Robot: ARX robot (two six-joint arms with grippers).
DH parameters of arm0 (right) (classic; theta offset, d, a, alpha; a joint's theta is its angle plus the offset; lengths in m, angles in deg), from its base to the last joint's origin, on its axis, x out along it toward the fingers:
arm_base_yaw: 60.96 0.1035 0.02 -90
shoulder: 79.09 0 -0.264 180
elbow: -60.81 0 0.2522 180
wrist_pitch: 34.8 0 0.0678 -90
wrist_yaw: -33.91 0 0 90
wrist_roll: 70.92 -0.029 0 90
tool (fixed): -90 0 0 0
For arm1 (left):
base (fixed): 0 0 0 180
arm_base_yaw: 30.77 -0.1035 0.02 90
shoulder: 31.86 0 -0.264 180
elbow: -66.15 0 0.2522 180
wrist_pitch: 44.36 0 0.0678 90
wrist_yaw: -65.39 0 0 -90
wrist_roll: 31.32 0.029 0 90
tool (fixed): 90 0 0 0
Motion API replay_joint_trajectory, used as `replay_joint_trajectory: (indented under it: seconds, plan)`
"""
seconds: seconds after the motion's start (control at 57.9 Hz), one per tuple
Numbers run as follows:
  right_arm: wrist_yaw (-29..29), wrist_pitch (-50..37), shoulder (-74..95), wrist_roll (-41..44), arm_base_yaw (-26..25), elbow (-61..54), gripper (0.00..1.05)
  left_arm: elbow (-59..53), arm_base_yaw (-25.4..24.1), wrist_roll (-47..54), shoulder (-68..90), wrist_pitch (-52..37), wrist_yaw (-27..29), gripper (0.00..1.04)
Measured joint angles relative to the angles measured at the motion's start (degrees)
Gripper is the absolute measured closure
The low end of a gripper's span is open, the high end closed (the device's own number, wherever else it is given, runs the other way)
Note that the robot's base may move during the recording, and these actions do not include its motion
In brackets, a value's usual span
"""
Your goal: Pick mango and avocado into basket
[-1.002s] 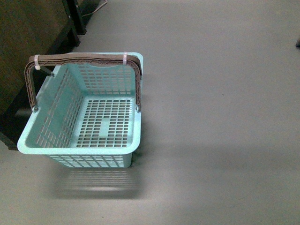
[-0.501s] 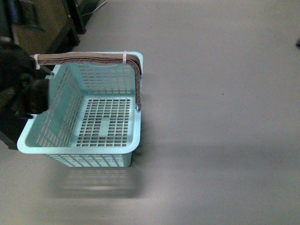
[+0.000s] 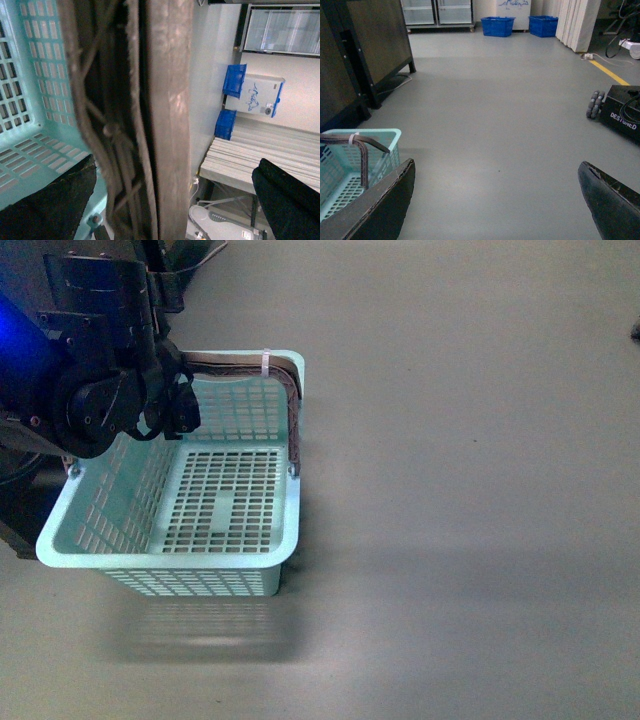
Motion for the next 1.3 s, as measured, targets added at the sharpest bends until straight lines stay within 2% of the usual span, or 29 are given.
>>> replay_joint_trajectory:
  seconds: [0.173, 0.207, 0.397, 0.57, 0.795, 0.985, 1.21, 1.296]
  plan:
    - [0.0, 0.0, 0.0, 0.0, 0.0, 0.0, 0.09, 2.7, -0.7, 2.5, 0.5, 0.6, -0.5, 0.1]
    - [0.0, 0.0, 0.0, 0.0, 0.0, 0.0, 0.09, 2.9, -0.7, 2.7, 0.5, 0.6, -0.5, 0.15]
    - [0.0, 0.0, 0.0, 0.0, 0.0, 0.0, 0.09, 2.1, -0.6, 3.5, 0.5, 1.7, -1.6, 0.61]
    - [0.0, 0.0, 0.0, 0.0, 0.0, 0.0, 0.09, -1.4, 0.0, 5.6, -1.6, 0.6, -1.3, 0.88]
    - [0.0, 0.0, 0.0, 0.0, 0.0, 0.0, 0.09, -11.3, 1.4, 12.2, -12.4, -3.5, -2.9, 0.88]
    - [0.0, 0.0, 0.0, 0.0, 0.0, 0.0, 0.09, -23.3, 2.6, 18.1, -29.6, -4.2, -5.2, 0.88]
    - [0.0, 0.0, 0.0, 0.0, 0.0, 0.0, 0.09, -34.8, 2.6, 22.2, -49.7, 1.7, -7.3, 0.88]
    - [0.0, 0.0, 0.0, 0.0, 0.0, 0.0, 0.09, -39.9, 2.6, 23.5, -61.2, 7.7, -7.6, 0.88]
